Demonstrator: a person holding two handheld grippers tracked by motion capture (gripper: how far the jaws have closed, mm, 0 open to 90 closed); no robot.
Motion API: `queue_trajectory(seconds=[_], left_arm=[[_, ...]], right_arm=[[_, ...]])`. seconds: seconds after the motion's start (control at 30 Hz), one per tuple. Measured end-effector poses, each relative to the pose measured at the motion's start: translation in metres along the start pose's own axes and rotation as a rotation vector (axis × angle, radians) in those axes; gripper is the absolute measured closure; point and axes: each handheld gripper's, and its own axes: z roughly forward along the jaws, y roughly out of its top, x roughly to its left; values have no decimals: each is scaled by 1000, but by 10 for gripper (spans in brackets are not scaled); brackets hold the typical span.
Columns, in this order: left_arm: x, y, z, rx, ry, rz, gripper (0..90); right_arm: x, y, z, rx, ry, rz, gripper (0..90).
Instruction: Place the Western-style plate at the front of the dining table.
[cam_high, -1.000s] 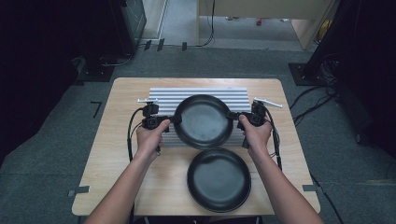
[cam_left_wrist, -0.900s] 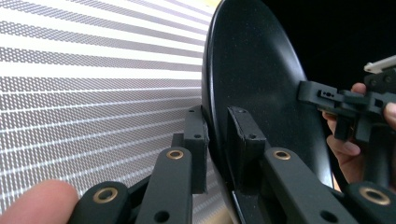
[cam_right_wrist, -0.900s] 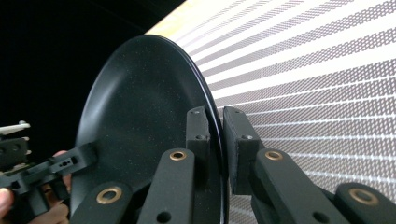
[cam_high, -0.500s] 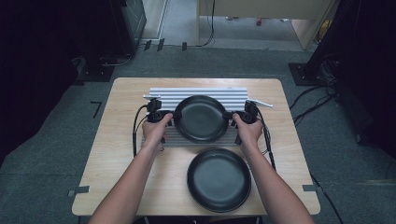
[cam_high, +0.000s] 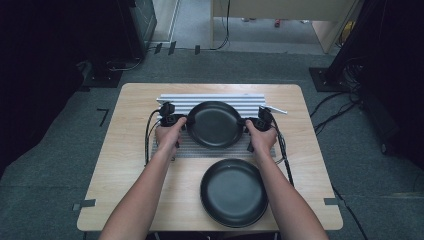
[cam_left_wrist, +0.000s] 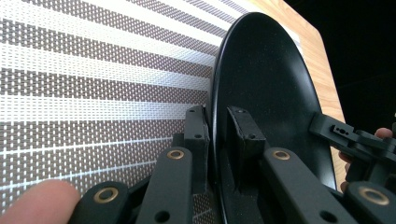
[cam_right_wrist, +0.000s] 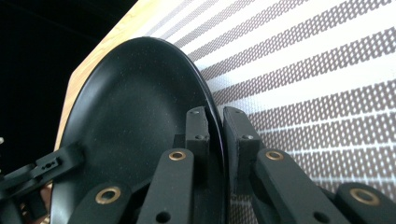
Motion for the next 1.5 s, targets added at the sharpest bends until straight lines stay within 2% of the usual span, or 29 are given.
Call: queue_trajectory(seconds=[0.1, 0.2, 0.4, 0.6, 0.67, 0.8, 0.83, 0.87, 0.9, 0.93, 0.97, 1.0, 1.07, 1.17, 1.27, 1.3, 1.37, 1.47, 1.5], left_arm=[[0, 0, 3, 12, 8, 4, 789], [1, -1, 7, 33, 31, 23, 781], [4, -1, 11, 32, 41, -2, 768], [5, 0, 12, 15, 53, -13, 762], [7, 0, 14, 18, 55, -13, 734], [10, -1, 15, 20, 20, -13, 652], [11, -1, 15, 19, 15, -5, 623], [11, -1, 14, 19, 10, 0, 623], [11, -2, 14, 15, 4, 15, 580], [10, -2, 13, 6, 10, 36, 580], [7, -2, 10, -13, 28, 73, 562], [4, -2, 8, -25, 37, 90, 540], [1, -1, 1, -44, 41, 110, 491], [-4, 1, -11, -81, 78, 160, 425], [-6, 1, -22, -107, 116, 205, 343], [-7, 1, -25, -115, 131, 221, 290], [-9, 0, -32, -131, 151, 254, 273], [-12, -2, -44, -177, 144, 281, 257], [-13, -3, -48, -193, 138, 299, 233]], right_arm=[[-3, 1, 4, -38, -1, 11, 798], [-5, 2, 6, -45, 3, 13, 788], [-7, 1, 11, -63, 0, 30, 804], [-5, 0, 13, -91, 5, 20, 802], [-5, -1, 15, -100, 10, 18, 800], [-5, -2, 16, -110, 50, 2, 715], [-6, -2, 16, -109, 69, -7, 680], [-6, -2, 16, -109, 69, -7, 680], [-6, -1, 14, -113, 68, -22, 600], [-6, -1, 14, -113, 68, -22, 600], [-7, 0, 14, -119, 56, -37, 579], [-8, 0, 13, -122, 39, -59, 553], [-9, 1, 10, -124, 20, -90, 520], [-7, 1, 5, -138, -13, -147, 471], [-3, 1, -1, -154, -15, -194, 436], [0, 1, -4, -160, -39, -235, 410], [1, 0, -6, -167, -46, -250, 392], [6, -2, -12, -202, -76, -274, 360], [8, -5, -17, -228, -102, -275, 349]])
